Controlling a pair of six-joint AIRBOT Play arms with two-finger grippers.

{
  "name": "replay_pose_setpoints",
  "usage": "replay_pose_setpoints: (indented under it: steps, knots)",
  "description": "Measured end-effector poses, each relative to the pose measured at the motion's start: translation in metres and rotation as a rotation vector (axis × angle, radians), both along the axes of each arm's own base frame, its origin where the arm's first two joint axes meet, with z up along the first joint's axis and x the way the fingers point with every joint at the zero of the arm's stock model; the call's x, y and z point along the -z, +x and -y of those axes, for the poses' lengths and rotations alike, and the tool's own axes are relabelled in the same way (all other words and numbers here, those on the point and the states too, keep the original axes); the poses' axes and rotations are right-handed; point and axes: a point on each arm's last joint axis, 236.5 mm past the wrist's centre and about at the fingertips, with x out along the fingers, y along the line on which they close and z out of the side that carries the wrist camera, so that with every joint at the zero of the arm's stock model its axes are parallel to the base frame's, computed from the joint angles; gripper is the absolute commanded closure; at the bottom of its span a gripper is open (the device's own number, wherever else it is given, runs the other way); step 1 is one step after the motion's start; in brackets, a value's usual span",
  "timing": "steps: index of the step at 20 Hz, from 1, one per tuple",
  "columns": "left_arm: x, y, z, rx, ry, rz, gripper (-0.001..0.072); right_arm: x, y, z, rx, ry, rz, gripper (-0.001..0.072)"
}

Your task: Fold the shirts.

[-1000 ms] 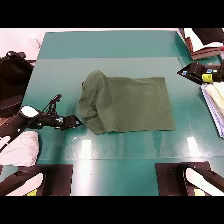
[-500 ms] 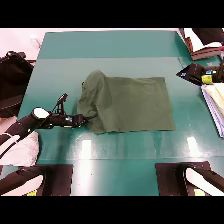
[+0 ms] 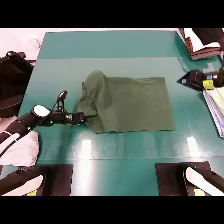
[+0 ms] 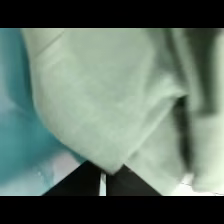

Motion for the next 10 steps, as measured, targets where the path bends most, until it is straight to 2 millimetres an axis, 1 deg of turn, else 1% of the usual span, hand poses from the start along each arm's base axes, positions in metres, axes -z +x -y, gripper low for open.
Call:
replay_pose_setpoints:
  steps: [1,2,4,5,6,7,8,9,10]
  knots:
    - [-0.011,0.002,0.002,0.022,0.000,0.022,0.0680,0.014,-0.012,0.012,0.024,-0.014,-0.050,0.0160]
    - [-0.023,0.006,0.003,0.043,0.003,0.054,0.0680,0.033,-0.029,0.027,0.060,-0.027,-0.111,0.0098]
    - [-0.045,0.011,0.005,0.082,0.011,0.103,0.0680,0.073,-0.066,0.054,0.149,-0.021,-0.244,0.0100]
    - [-0.053,0.013,0.006,0.097,0.015,0.122,0.0680,0.093,-0.085,0.062,0.194,-0.002,-0.310,0.0135]
    - [-0.060,0.013,0.007,0.111,0.016,0.133,0.0680,0.114,-0.105,0.066,0.239,0.036,-0.375,0.0160]
    - [-0.065,0.013,0.008,0.123,0.018,0.141,0.0680,0.133,-0.121,0.064,0.271,0.083,-0.429,0.0161]
    - [-0.068,0.013,0.008,0.131,0.019,0.145,0.0680,0.147,-0.132,0.059,0.293,0.132,-0.464,0.0192]
    - [-0.070,0.011,0.008,0.140,0.021,0.146,0.0680,0.159,-0.138,0.051,0.309,0.183,-0.483,0.0222]
    - [-0.072,0.011,0.008,0.146,0.024,0.149,0.0679,0.170,-0.141,0.042,0.322,0.231,-0.497,0.0222]
